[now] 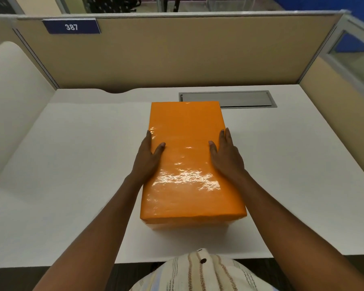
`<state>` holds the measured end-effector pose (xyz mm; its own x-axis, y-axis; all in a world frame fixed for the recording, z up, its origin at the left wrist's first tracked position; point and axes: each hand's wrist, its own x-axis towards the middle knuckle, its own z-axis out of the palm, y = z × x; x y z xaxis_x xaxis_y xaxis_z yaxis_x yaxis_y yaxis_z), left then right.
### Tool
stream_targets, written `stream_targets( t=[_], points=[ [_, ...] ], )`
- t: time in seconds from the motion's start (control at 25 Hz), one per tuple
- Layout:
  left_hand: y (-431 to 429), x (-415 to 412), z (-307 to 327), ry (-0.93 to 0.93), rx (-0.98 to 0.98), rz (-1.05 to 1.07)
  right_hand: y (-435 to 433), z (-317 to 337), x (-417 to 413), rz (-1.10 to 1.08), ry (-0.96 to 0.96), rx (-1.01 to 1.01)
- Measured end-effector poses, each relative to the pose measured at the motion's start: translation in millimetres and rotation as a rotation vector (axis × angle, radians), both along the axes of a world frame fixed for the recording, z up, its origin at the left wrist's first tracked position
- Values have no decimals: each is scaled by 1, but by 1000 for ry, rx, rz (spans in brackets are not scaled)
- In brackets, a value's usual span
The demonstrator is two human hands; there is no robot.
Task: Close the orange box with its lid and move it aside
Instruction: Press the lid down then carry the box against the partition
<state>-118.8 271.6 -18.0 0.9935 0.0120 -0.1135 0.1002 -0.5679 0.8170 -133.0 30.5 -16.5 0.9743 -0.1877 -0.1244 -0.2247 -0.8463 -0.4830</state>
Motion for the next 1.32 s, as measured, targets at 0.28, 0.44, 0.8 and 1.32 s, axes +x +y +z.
stream_targets(
  t=[0.28,0.44,0.8,1.32],
  points=[
    [4,8,-8,25,30,51,0,-8,7,-30,-88,4],
    [4,14,-10,3,22,55,-2,2,14,-33,-76,-76],
    [-8,93,10,-106,368,-49,-6,17,102,74,-34,41],
    [-5,102,-10,-32,308,-71,-10,-7,118,50,-96,36]
  ],
)
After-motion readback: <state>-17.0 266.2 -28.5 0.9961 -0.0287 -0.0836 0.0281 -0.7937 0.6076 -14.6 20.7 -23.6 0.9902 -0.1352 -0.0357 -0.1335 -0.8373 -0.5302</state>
